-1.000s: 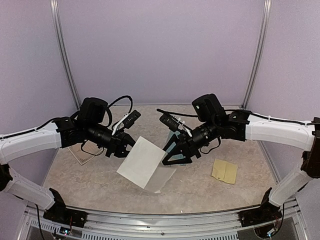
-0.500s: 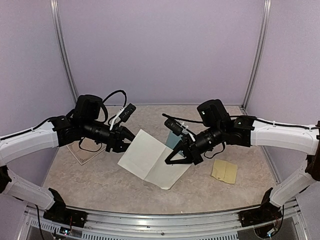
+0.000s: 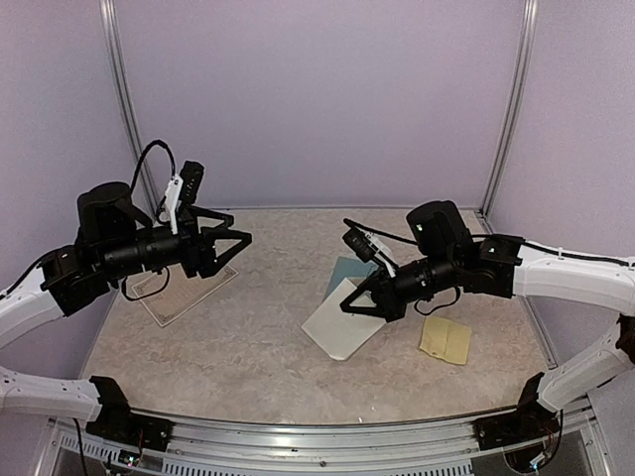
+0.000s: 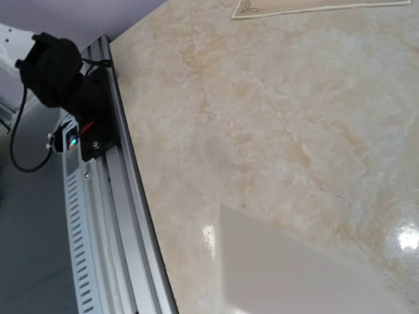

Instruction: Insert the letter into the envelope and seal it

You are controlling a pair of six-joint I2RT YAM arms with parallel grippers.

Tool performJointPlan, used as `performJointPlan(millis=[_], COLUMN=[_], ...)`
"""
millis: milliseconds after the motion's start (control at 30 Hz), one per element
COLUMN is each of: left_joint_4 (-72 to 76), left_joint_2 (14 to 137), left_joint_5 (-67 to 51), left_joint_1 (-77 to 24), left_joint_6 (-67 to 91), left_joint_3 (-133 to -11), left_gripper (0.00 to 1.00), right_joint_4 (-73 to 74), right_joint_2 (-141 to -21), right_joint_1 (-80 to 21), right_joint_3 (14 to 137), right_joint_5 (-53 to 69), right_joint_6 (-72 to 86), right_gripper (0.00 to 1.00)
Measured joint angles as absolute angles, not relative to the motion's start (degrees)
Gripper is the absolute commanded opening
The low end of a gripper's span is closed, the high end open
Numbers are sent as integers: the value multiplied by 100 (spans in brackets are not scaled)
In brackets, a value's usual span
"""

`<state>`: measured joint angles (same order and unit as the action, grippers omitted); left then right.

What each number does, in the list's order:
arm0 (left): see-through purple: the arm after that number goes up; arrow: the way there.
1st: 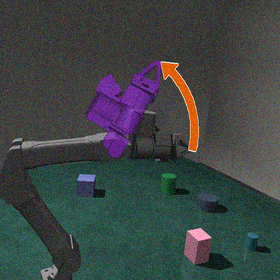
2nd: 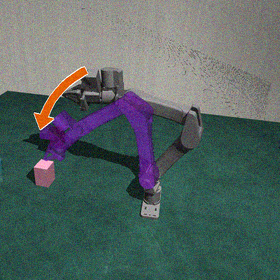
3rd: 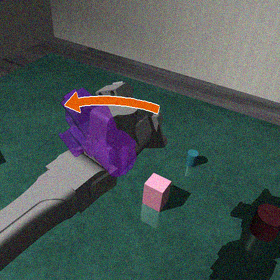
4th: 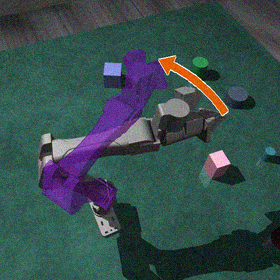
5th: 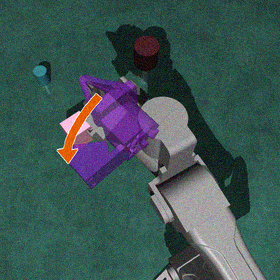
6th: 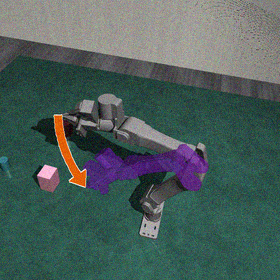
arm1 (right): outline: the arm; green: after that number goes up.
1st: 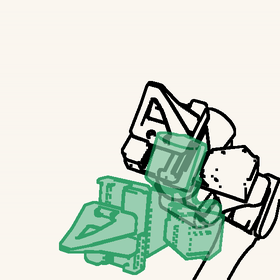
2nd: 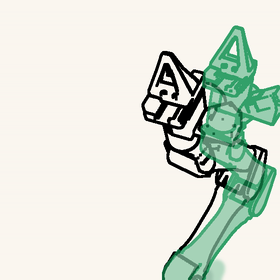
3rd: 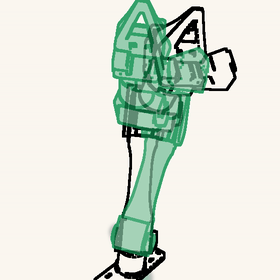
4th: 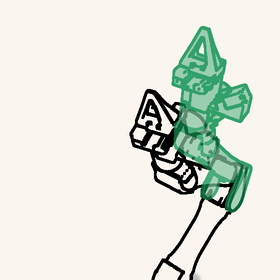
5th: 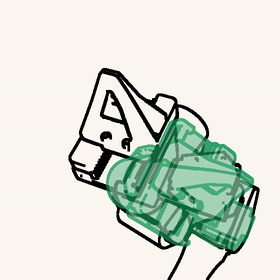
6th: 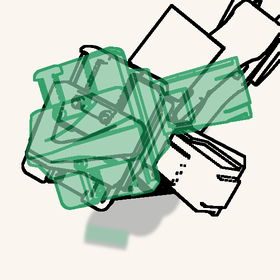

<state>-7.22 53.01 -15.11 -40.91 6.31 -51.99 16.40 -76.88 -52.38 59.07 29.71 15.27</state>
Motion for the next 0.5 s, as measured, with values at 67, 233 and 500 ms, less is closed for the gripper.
performJointPlan(millis=[67, 233, 500], left_joint_4=[-679, -633, -628], left_joint_2=[5374, 5964, 6845], left_joint_5=[-1317, -1044, -1007], left_joint_1=[-4556, -5739, -6392], left_joint_6=[701, 893, 1094], left_joint_3=[-5196, -5179, -5179], left_gripper=[74, 73, 70], right_joint_4=[1647, 1653, 1614], right_joint_2=[-7688, -7697, -7776], right_joint_1=[-5240, -5284, -5509], right_joint_3=[5907, 5972, 6263], right_joint_5=[2967, 3063, 3520], right_joint_6=[1549, 1533, 1376], right_gripper=[0, 0, 0])
